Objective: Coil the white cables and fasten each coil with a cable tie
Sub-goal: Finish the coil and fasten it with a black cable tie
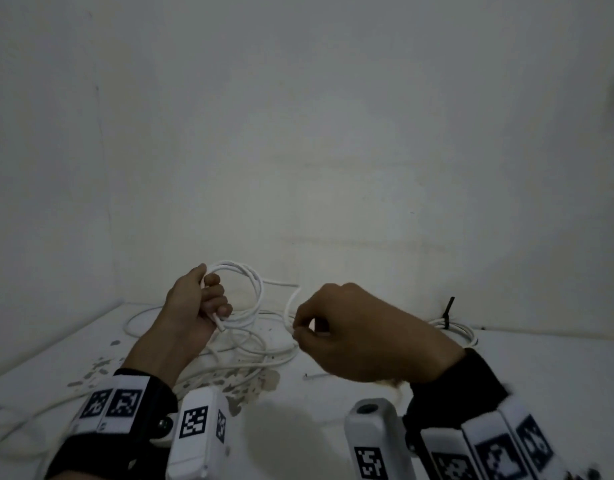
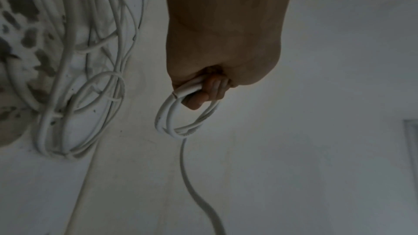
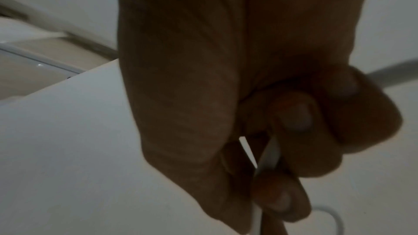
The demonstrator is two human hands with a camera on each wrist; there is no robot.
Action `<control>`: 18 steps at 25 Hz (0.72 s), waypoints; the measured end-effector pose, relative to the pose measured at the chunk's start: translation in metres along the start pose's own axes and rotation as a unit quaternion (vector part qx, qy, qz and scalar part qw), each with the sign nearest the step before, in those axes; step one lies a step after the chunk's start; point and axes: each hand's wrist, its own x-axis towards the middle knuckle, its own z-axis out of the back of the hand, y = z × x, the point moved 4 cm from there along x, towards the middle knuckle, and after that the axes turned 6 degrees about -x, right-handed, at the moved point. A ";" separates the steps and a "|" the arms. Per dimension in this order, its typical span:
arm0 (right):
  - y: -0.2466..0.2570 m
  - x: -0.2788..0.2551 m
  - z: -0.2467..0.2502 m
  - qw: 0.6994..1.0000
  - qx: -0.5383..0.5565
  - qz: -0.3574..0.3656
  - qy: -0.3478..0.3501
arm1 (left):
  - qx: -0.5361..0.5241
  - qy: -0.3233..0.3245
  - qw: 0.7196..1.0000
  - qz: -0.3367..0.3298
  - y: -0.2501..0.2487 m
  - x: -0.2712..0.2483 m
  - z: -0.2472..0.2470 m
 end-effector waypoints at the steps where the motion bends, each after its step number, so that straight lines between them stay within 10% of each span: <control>1: 0.005 0.001 -0.003 1.000 -0.005 0.006 0.001 | -0.003 0.004 1.000 0.006 0.000 -0.001 -0.002; 7: 0.028 0.001 -0.012 0.998 -0.048 0.017 0.034 | 0.007 0.028 0.999 0.019 0.001 -0.008 -0.012; 15: -0.004 0.016 -0.028 0.975 0.100 -0.197 -0.039 | 0.053 0.049 0.997 -0.040 -0.011 -0.016 -0.023; 18: -0.012 0.014 -0.023 0.958 -0.108 -0.242 -0.107 | 0.106 0.054 0.992 -0.053 -0.014 -0.023 -0.025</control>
